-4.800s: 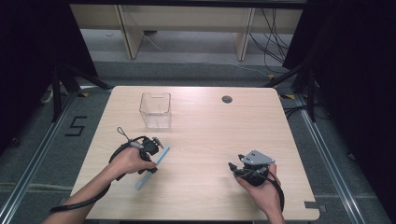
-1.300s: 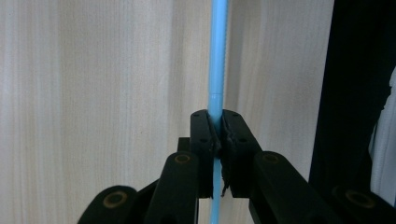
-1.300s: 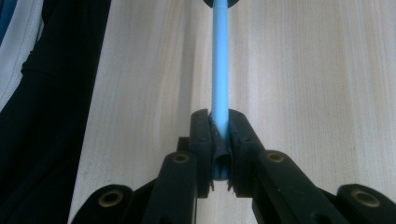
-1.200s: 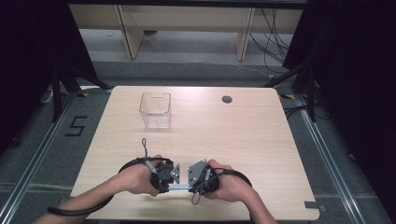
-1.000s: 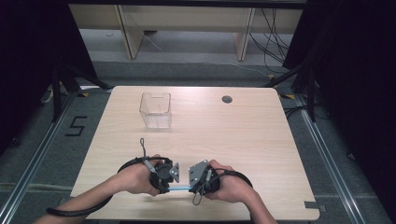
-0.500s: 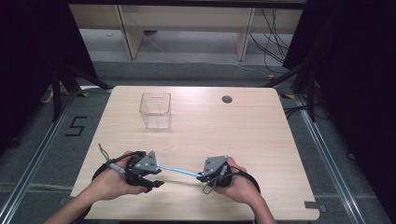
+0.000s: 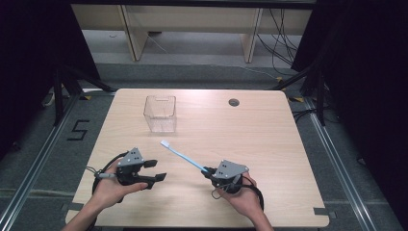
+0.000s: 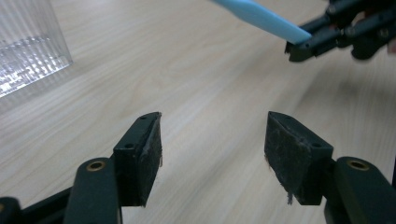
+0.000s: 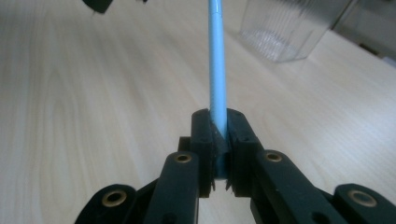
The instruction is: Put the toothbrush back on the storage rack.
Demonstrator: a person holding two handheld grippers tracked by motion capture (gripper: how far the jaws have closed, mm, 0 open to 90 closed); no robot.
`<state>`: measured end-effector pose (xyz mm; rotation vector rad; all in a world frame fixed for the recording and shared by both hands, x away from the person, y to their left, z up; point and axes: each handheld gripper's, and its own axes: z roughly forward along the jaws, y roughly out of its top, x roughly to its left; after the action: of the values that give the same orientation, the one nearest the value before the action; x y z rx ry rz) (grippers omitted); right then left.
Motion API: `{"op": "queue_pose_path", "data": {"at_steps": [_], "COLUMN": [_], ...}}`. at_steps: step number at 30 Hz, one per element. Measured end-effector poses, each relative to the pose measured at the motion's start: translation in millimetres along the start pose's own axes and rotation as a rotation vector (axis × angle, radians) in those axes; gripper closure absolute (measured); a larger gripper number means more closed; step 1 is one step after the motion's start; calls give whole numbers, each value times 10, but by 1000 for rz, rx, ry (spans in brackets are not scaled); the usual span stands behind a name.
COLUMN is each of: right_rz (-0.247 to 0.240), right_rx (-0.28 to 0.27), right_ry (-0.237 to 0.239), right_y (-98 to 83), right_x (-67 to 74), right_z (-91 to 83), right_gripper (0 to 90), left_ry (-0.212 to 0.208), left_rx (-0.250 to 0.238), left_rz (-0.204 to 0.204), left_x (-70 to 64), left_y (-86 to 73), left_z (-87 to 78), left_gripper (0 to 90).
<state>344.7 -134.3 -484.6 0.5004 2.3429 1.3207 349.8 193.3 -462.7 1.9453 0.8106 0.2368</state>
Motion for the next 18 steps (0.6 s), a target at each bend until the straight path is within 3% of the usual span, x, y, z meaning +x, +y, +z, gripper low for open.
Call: {"op": "queue_pose_path", "data": {"at_steps": [2,3,4,5,7,8,10,12,15,18], "right_rz": [28,28,35,59,67,80,84,102,106,103], "right_rx": [-49,-49,-88,-95,-109,-128,-139,-155,-174,-173], "right_ry": [-28,-28,-52,-47,-46,-47,-46,-33,-48,-50], "right_y": [1,1,12,19,26,40,43,47,59,70], "right_x": [3,3,6,19,23,32,32,28,32,30], "right_z": [4,4,10,9,14,25,30,39,53,58], "right_gripper": [837,837,838,837,837,837,837,837,838,838], "left_ry": [-15,-15,-17,-16,-13,-19,-37,-28,-49,-56], "left_rx": [-44,-44,-62,-98,-111,-146,-171,-181,-237,-257], "left_rz": [-25,-25,-40,-65,-73,-88,-99,-108,-130,-142], "left_x": [21,21,20,14,10,5,5,-11,-48,-75], "left_y": [-1,-1,5,29,48,90,112,164,263,325], "left_z": [18,18,27,44,51,74,93,106,152,188], "left_gripper": [344,339,338,338,337,338,340,366,388,406]}}
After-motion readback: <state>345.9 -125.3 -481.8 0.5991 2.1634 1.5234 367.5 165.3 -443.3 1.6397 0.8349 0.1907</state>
